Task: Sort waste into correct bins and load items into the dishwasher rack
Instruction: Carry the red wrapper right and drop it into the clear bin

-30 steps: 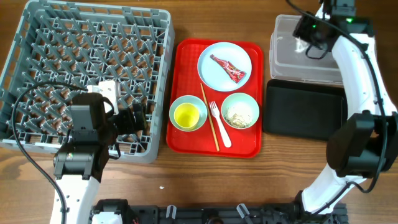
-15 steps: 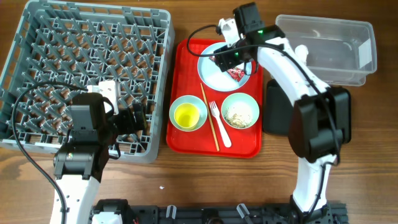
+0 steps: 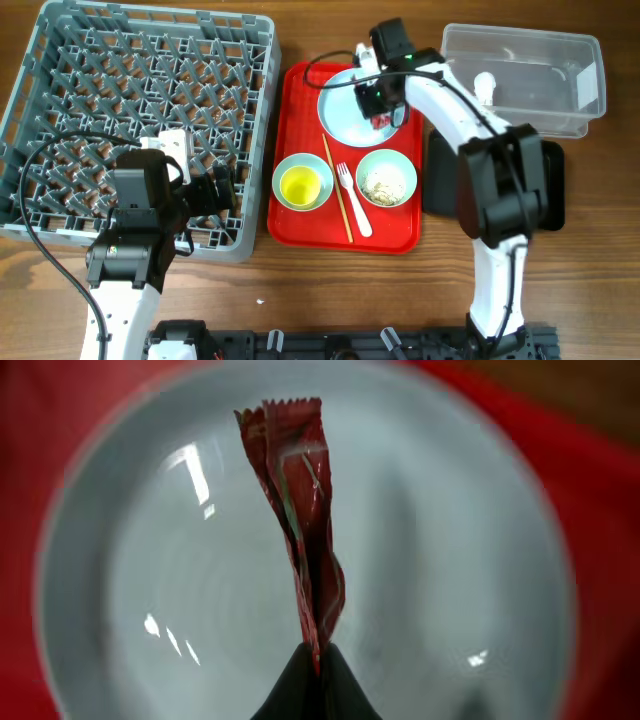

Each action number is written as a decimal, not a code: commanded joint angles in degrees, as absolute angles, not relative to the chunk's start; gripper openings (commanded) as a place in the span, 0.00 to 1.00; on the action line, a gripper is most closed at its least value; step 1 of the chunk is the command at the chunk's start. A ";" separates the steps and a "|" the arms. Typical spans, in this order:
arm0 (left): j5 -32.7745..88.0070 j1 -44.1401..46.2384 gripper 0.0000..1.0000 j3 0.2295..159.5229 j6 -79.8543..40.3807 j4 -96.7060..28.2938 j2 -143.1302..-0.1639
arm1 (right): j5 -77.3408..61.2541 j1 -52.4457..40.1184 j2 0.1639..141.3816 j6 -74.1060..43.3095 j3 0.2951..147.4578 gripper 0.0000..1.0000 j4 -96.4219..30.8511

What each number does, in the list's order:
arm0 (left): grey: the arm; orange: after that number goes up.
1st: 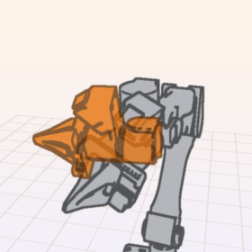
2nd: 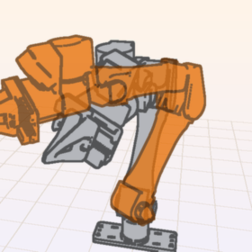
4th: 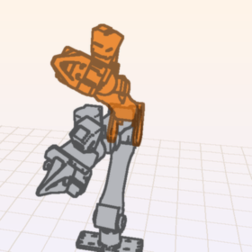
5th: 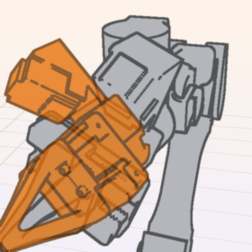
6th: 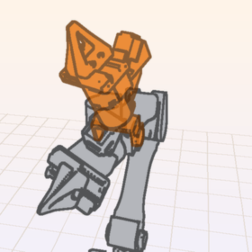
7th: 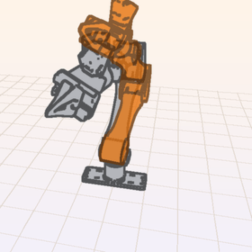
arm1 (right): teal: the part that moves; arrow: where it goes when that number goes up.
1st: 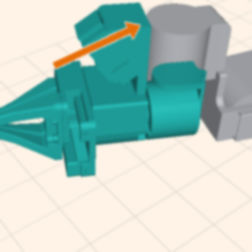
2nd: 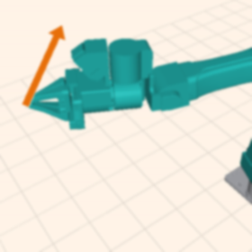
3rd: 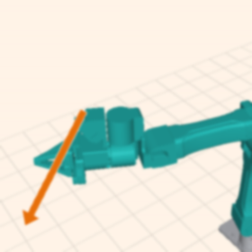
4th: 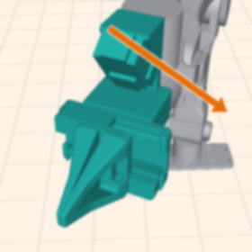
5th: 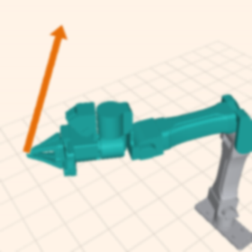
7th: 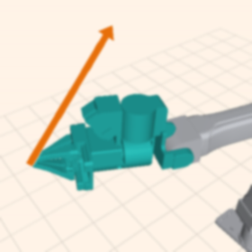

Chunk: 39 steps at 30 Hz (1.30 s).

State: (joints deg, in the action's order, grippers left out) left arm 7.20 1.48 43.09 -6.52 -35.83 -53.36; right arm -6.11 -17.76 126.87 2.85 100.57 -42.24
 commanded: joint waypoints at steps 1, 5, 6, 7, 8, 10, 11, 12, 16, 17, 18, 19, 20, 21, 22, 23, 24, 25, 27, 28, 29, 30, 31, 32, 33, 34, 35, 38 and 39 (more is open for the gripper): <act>7.88 1.15 1.00 43.99 -6.85 -35.66 -53.36 | -2.13 -13.02 114.54 -8.88 101.47 0.04 -39.79; 7.88 1.15 1.00 43.99 -6.85 -35.64 -53.36 | 6.28 -2.24 111.68 -38.68 101.10 0.04 -43.66; 7.88 1.15 1.00 43.99 -6.85 -35.64 -53.36 | 6.24 0.36 112.07 -44.86 100.18 0.04 -43.75; 7.88 1.15 1.00 43.99 -6.85 -35.64 -53.36 | 6.46 1.43 112.29 -47.07 99.59 0.04 -43.72; 7.88 1.15 1.00 43.99 -6.87 -35.64 -53.36 | 7.73 2.44 112.62 -49.45 98.43 0.04 -43.55; 7.88 1.15 1.00 43.99 -6.85 -35.64 -53.36 | 12.12 2.76 113.84 -51.16 96.31 0.04 -42.87; 7.88 1.15 1.00 43.99 -6.85 -35.64 -53.36 | 12.25 2.76 114.72 -50.98 95.98 0.05 -42.30; 7.88 1.15 1.00 43.99 -6.85 -35.66 -53.36 | 12.21 2.76 114.98 -51.00 95.98 0.11 -42.06; 7.88 1.15 1.00 43.99 -6.87 -35.64 -53.36 | 6.94 2.76 109.97 -35.77 96.05 0.50 -35.55; 7.88 1.15 1.00 43.99 -6.85 -35.64 -53.36 | 5.26 2.76 108.16 -32.14 96.05 0.54 -35.62; 7.88 1.15 1.00 43.99 -6.85 -35.64 -53.36 | -3.33 2.76 104.16 -22.72 96.05 0.58 -36.69; 7.88 1.15 1.00 43.99 -6.85 -35.64 -53.36 | -11.55 2.70 101.65 -17.08 96.05 0.62 -39.40; 7.88 1.15 1.00 43.99 -6.85 -35.64 -53.36 | -19.22 2.44 99.68 -12.88 96.05 0.63 -43.31; 7.88 1.15 1.00 43.99 -6.85 -35.64 -53.36 | -23.64 1.54 98.04 -10.00 96.05 0.63 -49.52; 7.88 1.15 1.00 43.99 -6.85 -35.64 -53.36 | -24.05 0.54 97.58 -9.02 96.05 0.64 -54.02; 7.88 1.15 1.00 43.99 -6.85 -35.64 -53.36 | -23.73 -1.74 97.51 -8.12 96.03 0.64 -60.69; 7.88 1.15 1.00 43.99 -6.85 -35.64 -53.36 | -22.76 -4.95 97.51 -7.27 95.50 0.65 -65.28; 7.88 1.15 1.00 43.99 -6.85 -35.64 -53.36 | -21.02 -8.10 97.49 -7.51 94.98 0.64 -67.75; 7.88 1.15 1.00 43.99 -6.85 -35.64 -53.36 | -14.13 -14.37 97.49 -12.58 93.01 0.65 -68.34; 7.88 1.15 1.00 43.99 -6.85 -35.64 -53.36 | -7.38 -18.04 97.62 -18.81 90.78 0.66 -66.30; 7.88 1.15 1.00 43.99 -6.85 -35.64 -53.36 | -4.03 -20.80 97.65 -22.98 87.85 0.66 -62.76; 7.88 1.15 1.00 43.99 -6.85 -35.64 -53.36 | -3.07 -23.35 97.73 -26.87 84.27 0.65 -57.63; 7.88 1.15 1.00 43.99 -6.85 -35.64 -53.36 | -1.28 -25.23 97.73 -31.35 80.44 0.63 -52.69; 7.88 1.15 1.00 43.99 -6.85 -35.64 -53.36 | 1.43 -26.94 98.04 -37.60 75.88 0.61 -47.79; 7.88 1.15 1.00 43.99 -6.85 -35.66 -53.36 | 1.76 -27.68 98.32 -39.18 73.47 0.59 -44.95; 7.88 1.15 1.00 43.99 -6.85 -35.64 -53.36 | 1.72 -28.27 98.80 -40.18 70.63 0.58 -41.45; 7.88 1.15 1.00 43.99 -6.85 -35.64 -53.36 | 1.72 -28.45 99.55 -41.21 69.14 0.57 -39.81; 7.88 1.15 1.00 43.99 -6.85 -35.64 -53.36 | 1.43 -28.45 103.50 -42.63 68.07 0.58 -37.54; 7.88 1.15 1.00 43.99 -6.85 -35.64 -53.36 | 0.78 -28.45 104.73 -42.61 68.07 0.57 -36.82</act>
